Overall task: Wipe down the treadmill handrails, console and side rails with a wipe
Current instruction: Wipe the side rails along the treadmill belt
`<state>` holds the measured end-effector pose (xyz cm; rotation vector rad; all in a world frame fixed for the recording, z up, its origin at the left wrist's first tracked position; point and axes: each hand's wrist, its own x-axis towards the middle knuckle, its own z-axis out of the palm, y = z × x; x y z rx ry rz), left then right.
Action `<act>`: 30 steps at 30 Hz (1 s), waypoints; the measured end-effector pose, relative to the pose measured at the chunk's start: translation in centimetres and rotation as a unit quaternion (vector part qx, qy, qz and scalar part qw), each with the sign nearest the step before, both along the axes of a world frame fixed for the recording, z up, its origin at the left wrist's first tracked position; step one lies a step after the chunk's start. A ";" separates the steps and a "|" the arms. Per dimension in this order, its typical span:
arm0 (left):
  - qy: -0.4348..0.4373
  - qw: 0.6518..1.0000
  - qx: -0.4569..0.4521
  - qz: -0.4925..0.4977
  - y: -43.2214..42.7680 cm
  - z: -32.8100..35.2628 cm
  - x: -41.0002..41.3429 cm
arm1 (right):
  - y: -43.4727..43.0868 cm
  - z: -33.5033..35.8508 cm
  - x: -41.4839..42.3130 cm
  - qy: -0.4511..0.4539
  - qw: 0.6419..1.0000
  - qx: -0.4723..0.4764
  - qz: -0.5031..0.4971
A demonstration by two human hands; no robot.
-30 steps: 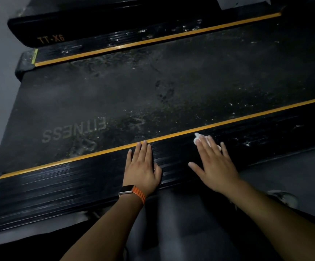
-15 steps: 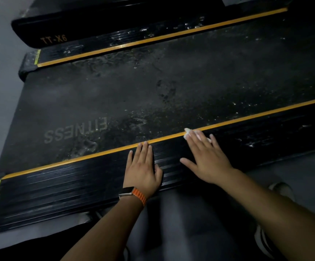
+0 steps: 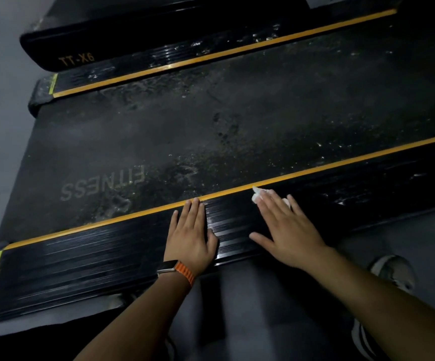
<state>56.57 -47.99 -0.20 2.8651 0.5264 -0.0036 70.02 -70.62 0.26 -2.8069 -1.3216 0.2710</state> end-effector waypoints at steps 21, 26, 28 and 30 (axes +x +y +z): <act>-0.007 1.000 0.003 0.006 0.1 -0.3 0.0 | -4.0 -2.9 -1.4 -0.101 0.989 0.076 0.080; -0.002 1.000 0.015 0.008 -0.1 -0.5 0.0 | -8.7 -2.2 2.1 -0.113 0.980 0.049 0.154; 0.003 1.000 0.019 0.010 -0.2 -0.5 0.0 | -9.3 -2.1 2.5 -0.120 0.979 0.046 0.161; 0.008 1.000 0.020 0.021 -0.8 -0.5 0.3 | -8.0 -2.3 1.4 -0.115 0.978 0.061 0.161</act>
